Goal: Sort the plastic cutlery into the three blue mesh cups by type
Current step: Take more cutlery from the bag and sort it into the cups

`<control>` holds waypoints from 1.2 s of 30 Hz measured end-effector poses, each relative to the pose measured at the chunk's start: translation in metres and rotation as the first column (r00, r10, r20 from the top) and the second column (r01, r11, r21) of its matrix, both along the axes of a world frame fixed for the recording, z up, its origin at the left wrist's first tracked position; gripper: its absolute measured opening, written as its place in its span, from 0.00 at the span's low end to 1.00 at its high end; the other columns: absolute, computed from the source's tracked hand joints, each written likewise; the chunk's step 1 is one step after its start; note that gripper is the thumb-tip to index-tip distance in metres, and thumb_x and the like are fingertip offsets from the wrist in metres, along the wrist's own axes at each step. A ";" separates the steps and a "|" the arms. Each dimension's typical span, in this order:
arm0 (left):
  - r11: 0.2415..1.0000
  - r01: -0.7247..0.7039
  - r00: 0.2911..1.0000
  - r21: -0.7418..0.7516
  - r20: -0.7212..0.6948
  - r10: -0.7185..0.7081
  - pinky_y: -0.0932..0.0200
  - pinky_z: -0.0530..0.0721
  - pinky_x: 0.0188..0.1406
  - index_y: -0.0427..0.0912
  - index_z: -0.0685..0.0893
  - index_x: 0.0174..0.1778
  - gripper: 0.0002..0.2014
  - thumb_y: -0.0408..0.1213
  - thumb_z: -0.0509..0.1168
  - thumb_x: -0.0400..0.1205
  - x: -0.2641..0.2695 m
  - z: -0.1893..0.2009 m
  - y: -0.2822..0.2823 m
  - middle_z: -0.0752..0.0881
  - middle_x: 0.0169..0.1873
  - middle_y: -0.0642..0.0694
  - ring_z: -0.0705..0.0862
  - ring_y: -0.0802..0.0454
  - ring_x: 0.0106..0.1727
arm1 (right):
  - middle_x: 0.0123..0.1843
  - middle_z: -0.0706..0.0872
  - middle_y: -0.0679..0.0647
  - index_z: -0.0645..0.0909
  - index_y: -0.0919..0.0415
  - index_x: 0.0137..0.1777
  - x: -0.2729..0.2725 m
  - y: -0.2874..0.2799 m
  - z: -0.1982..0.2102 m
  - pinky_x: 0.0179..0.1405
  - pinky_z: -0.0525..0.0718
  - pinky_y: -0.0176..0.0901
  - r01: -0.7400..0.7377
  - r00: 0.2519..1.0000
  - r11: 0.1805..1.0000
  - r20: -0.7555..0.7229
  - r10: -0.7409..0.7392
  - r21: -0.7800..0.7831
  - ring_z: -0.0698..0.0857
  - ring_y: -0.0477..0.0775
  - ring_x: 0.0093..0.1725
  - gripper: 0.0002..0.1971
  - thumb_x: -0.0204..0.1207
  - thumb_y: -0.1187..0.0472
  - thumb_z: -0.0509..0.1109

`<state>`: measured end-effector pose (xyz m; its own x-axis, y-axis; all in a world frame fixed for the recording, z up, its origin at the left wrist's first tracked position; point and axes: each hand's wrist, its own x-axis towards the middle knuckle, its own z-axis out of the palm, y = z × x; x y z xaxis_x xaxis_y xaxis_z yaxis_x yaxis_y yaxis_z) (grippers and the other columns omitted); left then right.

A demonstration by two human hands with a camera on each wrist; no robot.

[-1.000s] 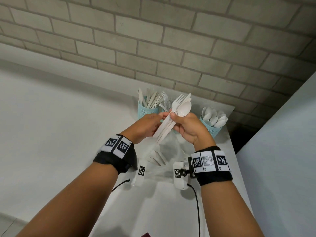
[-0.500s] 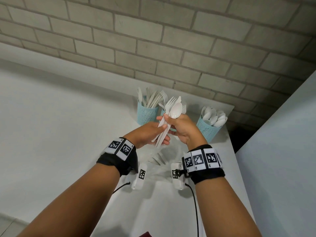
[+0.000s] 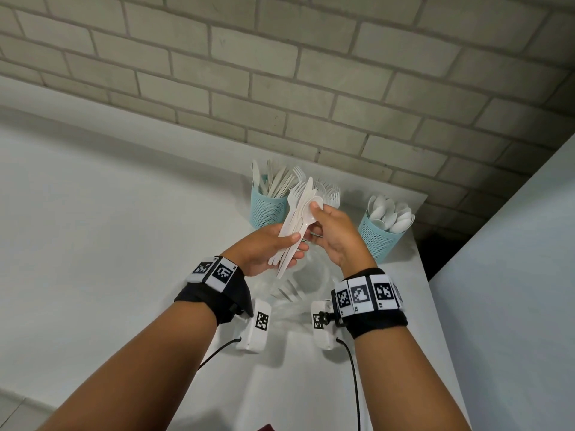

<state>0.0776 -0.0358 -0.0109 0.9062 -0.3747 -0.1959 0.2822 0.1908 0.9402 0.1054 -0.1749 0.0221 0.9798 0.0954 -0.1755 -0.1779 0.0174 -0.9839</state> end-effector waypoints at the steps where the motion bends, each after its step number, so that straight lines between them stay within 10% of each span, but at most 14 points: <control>1: 1.000 -0.003 1.000 -0.002 -0.010 0.003 0.62 0.86 0.39 0.45 0.79 0.57 0.07 0.35 0.60 0.85 0.000 0.000 0.000 0.86 0.39 0.46 0.84 0.55 0.38 | 0.42 0.88 0.54 0.81 0.57 0.47 0.000 0.000 -0.001 0.41 0.85 0.37 0.010 1.000 1.000 0.010 -0.010 -0.003 0.87 0.48 0.39 0.10 0.84 0.59 0.60; 6: 0.999 -0.041 0.998 0.001 -0.045 0.041 0.61 0.85 0.40 0.44 0.77 0.62 0.11 0.39 0.57 0.86 0.004 0.000 -0.002 0.87 0.42 0.44 0.84 0.53 0.39 | 0.45 0.88 0.54 0.82 0.54 0.44 0.003 -0.001 -0.004 0.47 0.85 0.43 0.103 0.989 0.984 0.123 -0.086 -0.144 0.85 0.51 0.42 0.11 0.85 0.59 0.59; 12: 0.999 -0.025 0.999 0.047 -0.044 0.027 0.60 0.84 0.41 0.46 0.78 0.57 0.08 0.40 0.54 0.87 0.006 0.005 -0.004 0.87 0.44 0.44 0.85 0.52 0.40 | 0.47 0.89 0.55 0.79 0.54 0.49 0.016 -0.019 0.004 0.30 0.76 0.34 0.275 0.939 0.947 0.257 -0.227 -0.167 0.83 0.47 0.36 0.08 0.84 0.62 0.59; 15: 0.997 -0.041 0.998 0.068 -0.050 0.045 0.59 0.83 0.41 0.46 0.77 0.55 0.09 0.40 0.53 0.88 0.007 0.006 -0.005 0.86 0.43 0.44 0.85 0.51 0.41 | 0.49 0.87 0.64 0.75 0.52 0.41 0.030 -0.043 0.019 0.23 0.78 0.33 0.548 0.773 0.836 0.368 -0.517 0.022 0.84 0.53 0.34 0.12 0.82 0.67 0.56; 18: 0.994 -0.059 0.997 0.090 -0.035 0.062 0.59 0.82 0.41 0.46 0.78 0.56 0.09 0.40 0.53 0.88 0.009 0.004 -0.006 0.86 0.42 0.44 0.84 0.51 0.41 | 0.51 0.86 0.58 0.75 0.55 0.46 0.034 -0.070 0.037 0.40 0.87 0.42 0.762 0.519 0.639 0.490 -0.701 0.108 0.87 0.53 0.43 0.08 0.82 0.65 0.56; 21: 0.995 -0.052 0.998 0.085 -0.015 0.054 0.62 0.80 0.36 0.45 0.78 0.56 0.09 0.37 0.54 0.88 0.010 0.003 -0.006 0.82 0.38 0.45 0.80 0.54 0.36 | 0.49 0.81 0.49 0.76 0.64 0.58 0.032 -0.089 0.042 0.44 0.78 0.25 0.841 0.377 0.534 0.614 -0.693 0.085 0.81 0.45 0.45 0.11 0.84 0.64 0.54; 29: 0.999 -0.044 0.999 0.020 -0.024 0.045 0.63 0.75 0.34 0.49 0.80 0.57 0.10 0.33 0.57 0.86 0.011 0.000 -0.007 0.78 0.34 0.48 0.74 0.57 0.33 | 0.69 0.78 0.61 0.81 0.53 0.66 0.053 -0.107 -0.008 0.66 0.67 0.58 0.699 0.713 0.295 0.599 -0.365 -0.652 0.67 0.65 0.73 0.17 0.83 0.57 0.55; 36: 0.998 -0.067 0.998 0.012 -0.016 0.067 0.67 0.75 0.30 0.47 0.78 0.66 0.13 0.39 0.57 0.86 0.010 -0.002 -0.003 0.79 0.36 0.49 0.73 0.58 0.32 | 0.83 0.56 0.59 0.78 0.43 0.67 0.053 -0.105 -0.020 0.74 0.56 0.63 0.445 0.881 0.164 0.399 -0.253 -0.880 0.50 0.67 0.81 0.16 0.84 0.53 0.55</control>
